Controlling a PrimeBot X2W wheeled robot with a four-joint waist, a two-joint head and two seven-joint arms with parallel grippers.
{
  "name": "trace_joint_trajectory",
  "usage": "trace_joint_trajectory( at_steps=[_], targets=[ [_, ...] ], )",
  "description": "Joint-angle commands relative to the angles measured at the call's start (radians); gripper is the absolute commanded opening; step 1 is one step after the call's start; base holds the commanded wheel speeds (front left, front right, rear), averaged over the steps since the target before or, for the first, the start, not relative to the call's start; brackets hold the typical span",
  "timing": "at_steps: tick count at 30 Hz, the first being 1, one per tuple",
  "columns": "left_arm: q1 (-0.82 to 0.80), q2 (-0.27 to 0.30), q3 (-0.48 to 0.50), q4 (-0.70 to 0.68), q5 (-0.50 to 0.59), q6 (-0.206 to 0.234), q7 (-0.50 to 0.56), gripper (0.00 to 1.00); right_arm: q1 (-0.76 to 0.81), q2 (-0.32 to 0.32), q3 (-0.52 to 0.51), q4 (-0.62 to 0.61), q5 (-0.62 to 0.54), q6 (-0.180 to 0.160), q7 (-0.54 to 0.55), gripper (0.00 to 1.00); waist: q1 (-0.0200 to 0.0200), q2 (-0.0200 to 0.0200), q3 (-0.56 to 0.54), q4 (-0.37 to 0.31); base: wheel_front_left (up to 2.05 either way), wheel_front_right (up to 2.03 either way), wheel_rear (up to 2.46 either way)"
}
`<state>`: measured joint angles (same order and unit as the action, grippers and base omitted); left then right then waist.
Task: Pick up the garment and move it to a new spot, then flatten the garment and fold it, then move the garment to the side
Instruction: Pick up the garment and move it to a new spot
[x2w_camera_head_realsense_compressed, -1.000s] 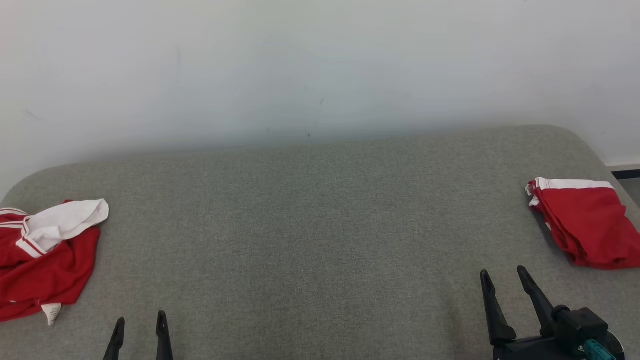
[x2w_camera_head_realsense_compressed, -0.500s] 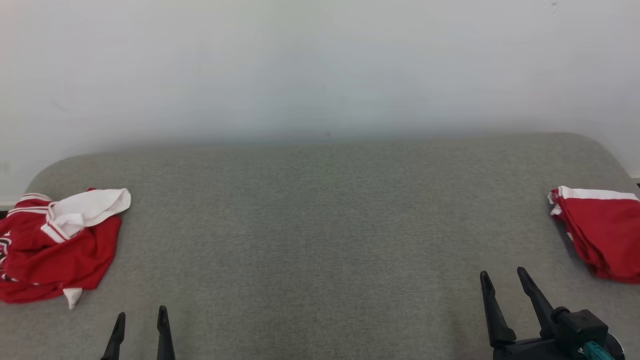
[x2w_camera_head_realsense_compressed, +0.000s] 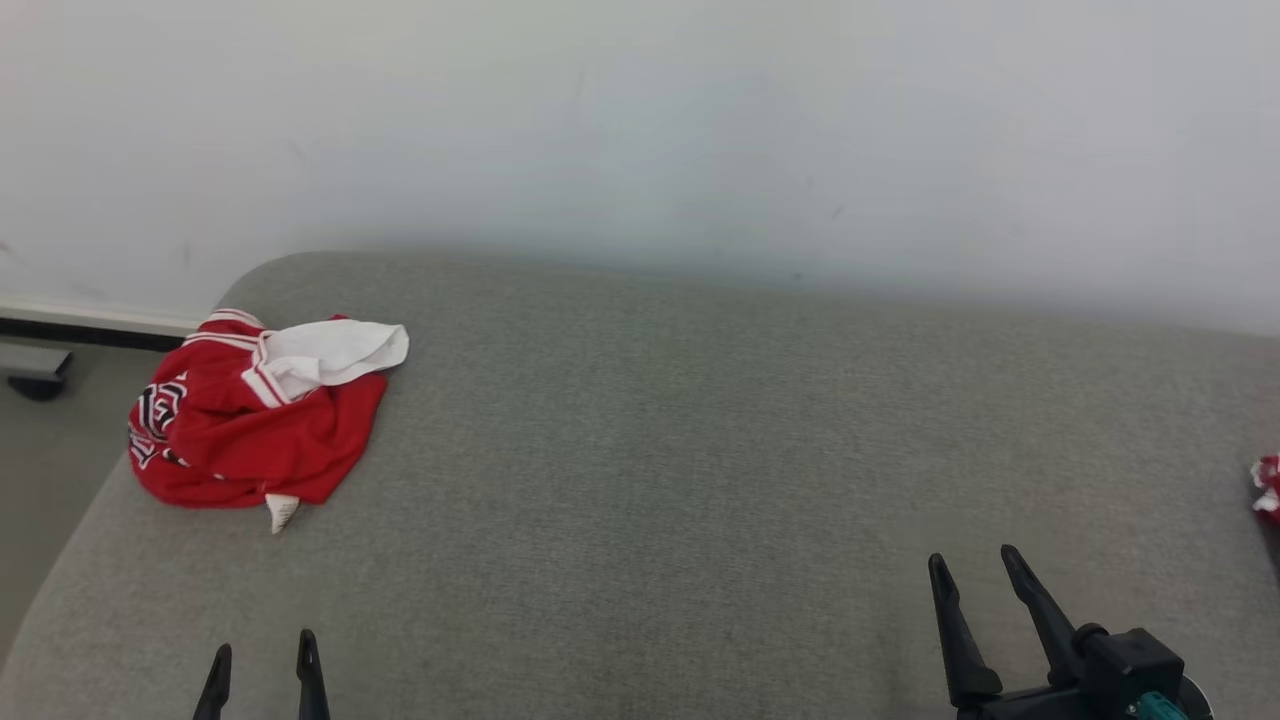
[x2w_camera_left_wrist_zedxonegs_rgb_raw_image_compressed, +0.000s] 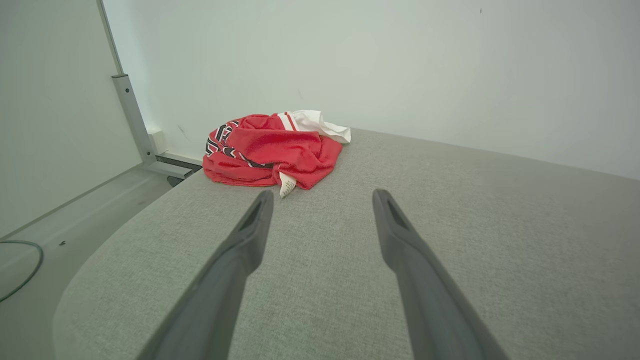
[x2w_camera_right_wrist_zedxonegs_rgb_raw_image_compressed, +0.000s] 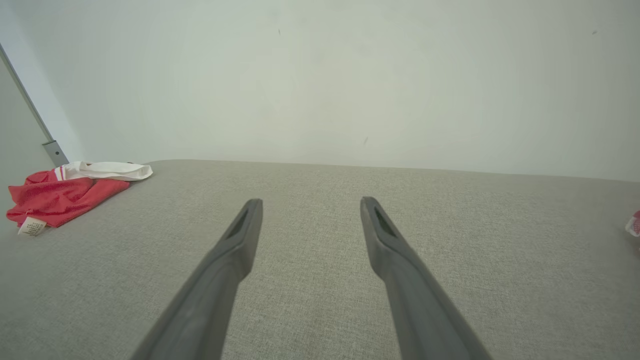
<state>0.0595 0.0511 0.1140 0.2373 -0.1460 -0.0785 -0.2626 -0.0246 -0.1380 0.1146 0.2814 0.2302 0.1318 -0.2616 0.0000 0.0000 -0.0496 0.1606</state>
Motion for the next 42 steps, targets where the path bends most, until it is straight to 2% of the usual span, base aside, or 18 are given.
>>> trace_joint_trajectory(
  at_steps=[1, 10, 20, 25, 33, 37, 42],
  targets=[
    [0.009, -0.001, 0.007, 0.000, 0.016, -0.003, -0.003, 1.00, 0.012, 0.007, 0.003, 0.000, 0.002, -0.003, -0.004, 1.00, 0.0000, 0.0000, -0.001, 0.094, 0.00, 0.00, 0.00],
    [0.026, -0.001, 0.030, -0.007, 0.028, -0.007, -0.003, 1.00, 0.007, 0.026, 0.021, 0.005, 0.007, -0.003, -0.004, 1.00, 0.0000, 0.0000, 0.002, 0.215, 0.00, 0.00, 0.00],
    [0.034, -0.001, 0.044, -0.023, 0.029, 0.002, -0.003, 1.00, -0.006, 0.030, 0.054, 0.015, 0.014, -0.003, -0.004, 1.00, 0.0000, 0.0000, -0.001, 0.262, 0.00, 0.00, 0.00],
    [0.040, -0.001, 0.047, -0.009, 0.022, 0.012, -0.003, 1.00, -0.010, 0.025, 0.063, 0.017, 0.016, -0.003, -0.004, 1.00, 0.0000, 0.0000, 0.001, 0.261, 0.00, 0.00, 0.00],
    [-0.006, -0.001, 0.050, 0.043, 0.030, 0.025, -0.003, 1.00, -0.025, 0.009, 0.087, 0.013, 0.023, -0.003, -0.004, 1.00, 0.0000, 0.0000, 0.037, 0.222, 0.00, 0.00, 0.00],
    [-0.078, 0.005, 0.053, 0.095, 0.022, 0.017, -0.003, 1.00, -0.047, -0.008, 0.096, 0.001, 0.019, -0.003, -0.004, 1.00, 0.0000, 0.0000, 0.087, 0.194, 0.00, 0.00, 0.00],
    [-0.251, 0.056, 0.049, 0.176, 0.015, 0.000, 0.017, 1.00, -0.090, -0.042, 0.107, -0.025, 0.008, -0.003, -0.004, 1.00, 0.0000, 0.0000, 0.178, 0.152, 0.00, 0.00, 0.00]
  ],
)
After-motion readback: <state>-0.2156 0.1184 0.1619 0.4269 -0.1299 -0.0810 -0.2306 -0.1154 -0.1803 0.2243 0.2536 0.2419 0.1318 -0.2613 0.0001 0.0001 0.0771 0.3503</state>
